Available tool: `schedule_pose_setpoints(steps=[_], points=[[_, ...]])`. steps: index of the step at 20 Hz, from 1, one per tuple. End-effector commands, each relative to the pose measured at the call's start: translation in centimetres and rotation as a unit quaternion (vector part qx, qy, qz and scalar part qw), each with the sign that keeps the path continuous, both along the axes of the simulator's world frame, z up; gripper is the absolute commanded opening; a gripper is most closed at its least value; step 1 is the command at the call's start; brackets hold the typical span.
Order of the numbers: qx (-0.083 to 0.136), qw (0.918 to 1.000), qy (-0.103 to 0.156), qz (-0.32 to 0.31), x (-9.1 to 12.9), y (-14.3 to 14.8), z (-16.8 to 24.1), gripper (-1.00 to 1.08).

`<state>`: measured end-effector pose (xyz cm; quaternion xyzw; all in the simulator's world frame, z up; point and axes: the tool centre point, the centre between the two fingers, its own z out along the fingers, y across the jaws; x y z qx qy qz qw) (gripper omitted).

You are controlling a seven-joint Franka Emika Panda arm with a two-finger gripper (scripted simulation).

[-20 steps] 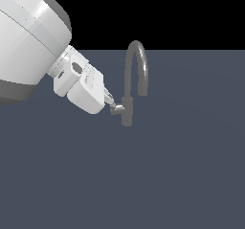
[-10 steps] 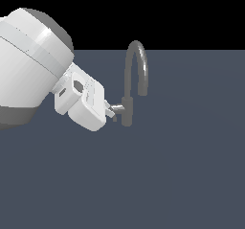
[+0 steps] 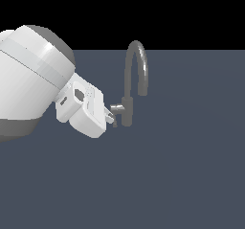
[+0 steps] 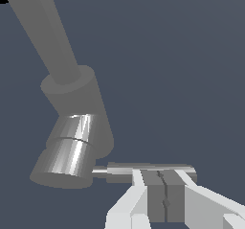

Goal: Turn on the faucet by rotating a designated handle.

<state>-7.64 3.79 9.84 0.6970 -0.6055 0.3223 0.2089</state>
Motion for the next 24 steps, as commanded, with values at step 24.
schedule_pose_setpoints(steps=[24], points=[[0.001, 1.0, -0.003, -0.007, 2.6, 0.2, -5.0, -1.0]])
